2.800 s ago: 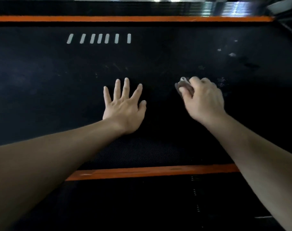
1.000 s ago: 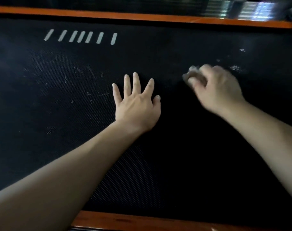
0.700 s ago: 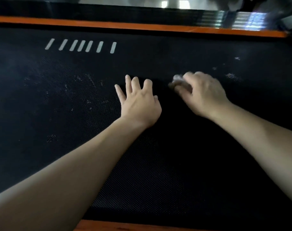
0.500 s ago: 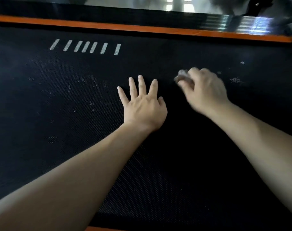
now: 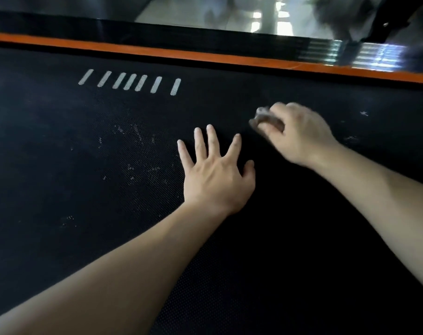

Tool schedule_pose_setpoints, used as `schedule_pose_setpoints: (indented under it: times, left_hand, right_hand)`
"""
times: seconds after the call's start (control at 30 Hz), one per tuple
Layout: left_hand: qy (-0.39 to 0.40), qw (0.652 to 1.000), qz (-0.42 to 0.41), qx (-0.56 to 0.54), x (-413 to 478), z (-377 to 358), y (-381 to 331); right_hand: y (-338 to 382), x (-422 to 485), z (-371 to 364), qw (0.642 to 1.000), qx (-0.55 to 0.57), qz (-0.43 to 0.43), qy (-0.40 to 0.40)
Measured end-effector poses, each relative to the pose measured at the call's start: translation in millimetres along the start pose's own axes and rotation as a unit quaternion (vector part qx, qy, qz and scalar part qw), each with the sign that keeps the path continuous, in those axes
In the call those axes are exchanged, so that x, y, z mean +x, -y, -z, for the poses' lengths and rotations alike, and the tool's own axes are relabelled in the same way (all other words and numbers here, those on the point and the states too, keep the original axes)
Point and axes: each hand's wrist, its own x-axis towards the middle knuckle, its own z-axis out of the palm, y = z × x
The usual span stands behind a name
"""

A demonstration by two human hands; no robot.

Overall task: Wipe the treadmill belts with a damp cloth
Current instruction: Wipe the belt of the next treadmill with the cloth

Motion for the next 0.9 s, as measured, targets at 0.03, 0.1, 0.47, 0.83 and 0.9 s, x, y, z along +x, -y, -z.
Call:
schedule_pose_setpoints:
  times: [0.03, 0.1, 0.47, 0.83, 0.9]
  left_hand:
    - [-0.002, 1.0, 0.001, -0.003, 0, 0, 0]
    - [-0.003, 1.0, 0.003, -0.003, 0, 0, -1]
    - [-0.02, 1.0, 0.007, 0.002, -1, -1, -1]
    - [-0.016, 1.0, 0.006, 0.001, -2, 0, -1]
    - [-0.015, 1.0, 0.005, -0.001, -2, 1, -2]
  right_hand:
    - [-14, 17, 3, 0.999, -0.016, -0.045, -0.01]
    - [-35, 43, 7, 0.987, -0.024, -0.152, -0.041]
    - [-44, 88, -2, 0.979, -0.012, -0.194, -0.058]
    - [-36, 109, -4, 0.967, -0.056, -0.24, -0.071]
    - [-22, 105, -11, 0.974, -0.055, -0.208, -0.069]
